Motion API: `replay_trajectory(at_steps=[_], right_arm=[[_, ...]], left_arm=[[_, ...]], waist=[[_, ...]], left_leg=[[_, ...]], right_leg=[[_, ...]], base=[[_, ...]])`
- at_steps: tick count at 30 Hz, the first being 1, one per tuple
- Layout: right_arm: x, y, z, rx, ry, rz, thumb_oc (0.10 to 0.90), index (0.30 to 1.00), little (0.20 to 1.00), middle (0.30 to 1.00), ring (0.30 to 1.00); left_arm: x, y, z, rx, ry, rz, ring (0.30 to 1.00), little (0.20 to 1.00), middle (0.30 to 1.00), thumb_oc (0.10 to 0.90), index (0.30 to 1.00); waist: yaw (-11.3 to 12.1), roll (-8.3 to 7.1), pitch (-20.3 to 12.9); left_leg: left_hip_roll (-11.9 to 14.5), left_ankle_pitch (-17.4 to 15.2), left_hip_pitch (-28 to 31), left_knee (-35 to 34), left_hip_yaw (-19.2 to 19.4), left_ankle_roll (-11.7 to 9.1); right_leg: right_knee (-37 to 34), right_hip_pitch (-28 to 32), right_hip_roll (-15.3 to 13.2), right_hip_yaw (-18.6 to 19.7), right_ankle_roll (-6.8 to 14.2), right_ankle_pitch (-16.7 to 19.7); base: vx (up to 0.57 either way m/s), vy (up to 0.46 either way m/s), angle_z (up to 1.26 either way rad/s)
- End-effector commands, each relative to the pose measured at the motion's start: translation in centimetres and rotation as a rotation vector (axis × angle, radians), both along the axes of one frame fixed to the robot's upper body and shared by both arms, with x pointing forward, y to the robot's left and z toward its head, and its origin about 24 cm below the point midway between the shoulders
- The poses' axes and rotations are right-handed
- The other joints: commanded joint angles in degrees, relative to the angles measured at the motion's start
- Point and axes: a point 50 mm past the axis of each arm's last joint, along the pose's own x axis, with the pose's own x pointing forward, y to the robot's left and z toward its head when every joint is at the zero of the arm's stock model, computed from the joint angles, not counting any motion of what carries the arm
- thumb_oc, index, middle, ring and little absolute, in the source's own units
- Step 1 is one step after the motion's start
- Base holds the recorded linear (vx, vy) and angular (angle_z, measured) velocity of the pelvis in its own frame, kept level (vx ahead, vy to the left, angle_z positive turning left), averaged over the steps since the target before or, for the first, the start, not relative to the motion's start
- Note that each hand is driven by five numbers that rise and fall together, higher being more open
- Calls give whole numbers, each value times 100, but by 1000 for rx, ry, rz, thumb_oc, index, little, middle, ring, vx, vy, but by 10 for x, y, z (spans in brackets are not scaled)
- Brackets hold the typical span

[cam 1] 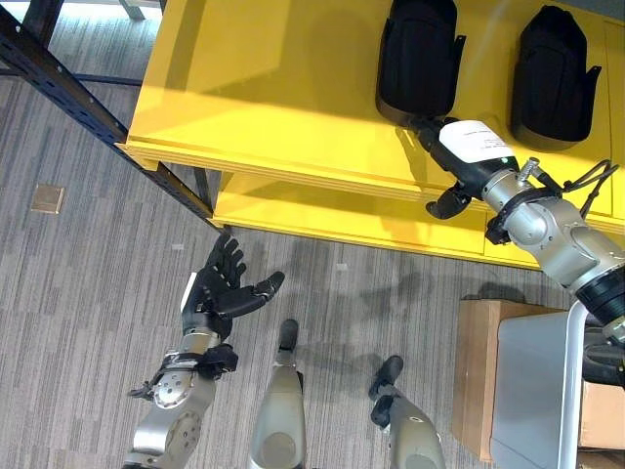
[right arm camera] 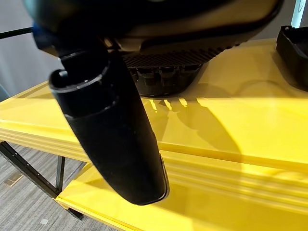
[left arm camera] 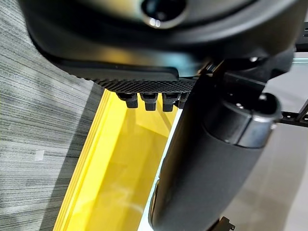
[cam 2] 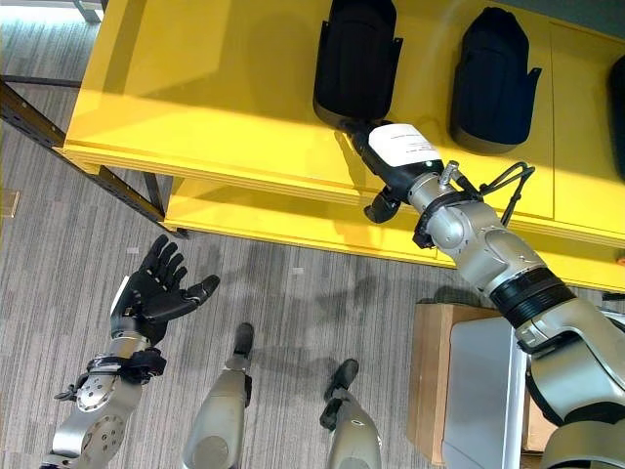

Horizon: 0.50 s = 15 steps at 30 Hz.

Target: Move parts from the plastic box to the shelf.

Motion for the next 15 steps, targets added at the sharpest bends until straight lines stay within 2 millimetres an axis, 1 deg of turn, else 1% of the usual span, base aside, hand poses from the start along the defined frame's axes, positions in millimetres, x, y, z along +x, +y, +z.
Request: replay_trajectory(at_steps=[1, 5, 8, 9, 12, 14, 15], right_arm=[[-7, 19, 59, 36, -219, 94, 900, 1000, 1000, 1000, 1000], [-19, 13, 55, 56, -220, 119, 900, 1000, 1000, 1000, 1000], [-23, 9, 50, 58, -209, 120, 900, 1000, 1000, 1000, 1000], [-27, 5, 43, 66, -188, 120, 900, 1000, 1000, 1000, 1000], [-30, 0, 38, 77, -171, 114, 900, 1000, 1000, 1000, 1000], [-36, -4, 29, 96, -149, 116, 900, 1000, 1000, 1000, 1000], [-36, -5, 29, 97, -149, 114, 900, 1000, 1000, 1000, 1000]], left_arm=[[-5, 8, 40, 36, -217, 8, 1000, 1000, 1000, 900, 1000], [-5, 8, 40, 40, -217, 12, 1000, 1000, 1000, 900, 1000], [-5, 7, 40, 43, -213, 7, 1000, 1000, 1000, 900, 1000], [-4, 7, 39, 46, -209, 7, 1000, 1000, 1000, 900, 1000], [-4, 5, 38, 49, -203, 0, 1000, 1000, 1000, 900, 1000], [-3, 4, 36, 54, -193, -7, 1000, 1000, 1000, 900, 1000], [-3, 4, 36, 56, -193, -9, 1000, 1000, 1000, 900, 1000]], waist=[[-40, -142, -307], [-113, -159, -330], [-142, -167, -341], [-188, -175, -349], [-211, -186, -367], [-285, -189, -405], [-271, -193, -407]], left_leg=[[87, -267, 24, -3, 287, 205], [102, -273, 43, -9, 300, 203], [114, -277, 46, 0, 307, 200], [128, -281, 57, 4, 315, 198], [137, -284, 67, 1, 315, 194], [152, -289, 99, 0, 323, 184], [152, -289, 101, -2, 323, 184]], right_leg=[[245, 289, -100, 265, 170, -272], [246, 289, -90, 265, 179, -272], [259, 287, -92, 272, 180, -277], [268, 285, -90, 282, 182, -280], [271, 294, -82, 293, 181, -287], [279, 303, -76, 308, 191, -294], [278, 305, -75, 307, 191, -294]], base=[[0, 0, 0], [0, 0, 0], [0, 0, 0], [0, 0, 0], [0, 0, 0], [0, 0, 0], [0, 0, 0]])
